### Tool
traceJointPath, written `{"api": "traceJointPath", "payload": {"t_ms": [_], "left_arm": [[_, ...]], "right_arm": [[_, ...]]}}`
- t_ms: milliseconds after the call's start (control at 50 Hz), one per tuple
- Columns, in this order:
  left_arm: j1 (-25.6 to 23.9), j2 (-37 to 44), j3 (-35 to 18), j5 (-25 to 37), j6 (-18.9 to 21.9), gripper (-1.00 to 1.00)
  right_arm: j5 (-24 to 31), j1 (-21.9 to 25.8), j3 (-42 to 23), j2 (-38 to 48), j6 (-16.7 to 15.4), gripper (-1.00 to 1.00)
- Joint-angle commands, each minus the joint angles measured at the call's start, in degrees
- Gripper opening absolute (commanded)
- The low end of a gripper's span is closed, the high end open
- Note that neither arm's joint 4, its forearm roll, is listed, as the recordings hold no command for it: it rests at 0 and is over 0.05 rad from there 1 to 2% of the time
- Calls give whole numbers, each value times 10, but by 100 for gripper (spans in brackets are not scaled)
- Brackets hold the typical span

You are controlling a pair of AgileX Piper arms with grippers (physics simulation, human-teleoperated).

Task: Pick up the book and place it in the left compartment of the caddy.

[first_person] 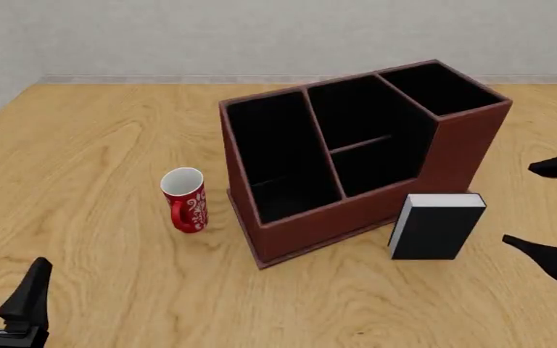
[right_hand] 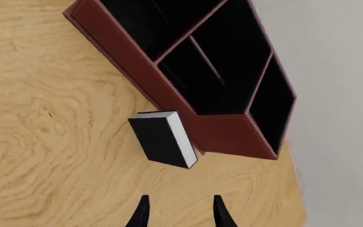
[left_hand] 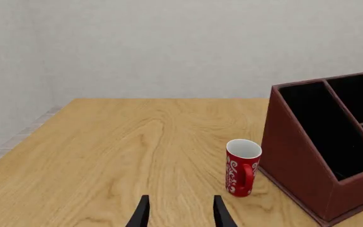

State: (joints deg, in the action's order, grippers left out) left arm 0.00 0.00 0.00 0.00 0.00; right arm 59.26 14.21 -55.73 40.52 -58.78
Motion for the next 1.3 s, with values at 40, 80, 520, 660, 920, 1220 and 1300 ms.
{"api": "traceJointPath", "payload": {"t_ms": [40,80,520,660,920,1220,1300], "left_arm": [[0,0,0,0,0,100],[0,0,0,0,0,100],[0,0,0,0,0,100],[0,0,0,0,0,100],[0,0,0,0,0,100],[0,0,0,0,0,100],[0,0,0,0,0,100]], "right_arm": [[13,1,-26,51,-35,100],[17,-1,-30,59,-38,100],[-5,-10,-97,178,-68,100],[-19,-7,-103,209,-73,100],[-32,17,-93,250,-65,100],[-56,26,-80,287,-66,100],[-64,28,-78,297,-63,100]]}}
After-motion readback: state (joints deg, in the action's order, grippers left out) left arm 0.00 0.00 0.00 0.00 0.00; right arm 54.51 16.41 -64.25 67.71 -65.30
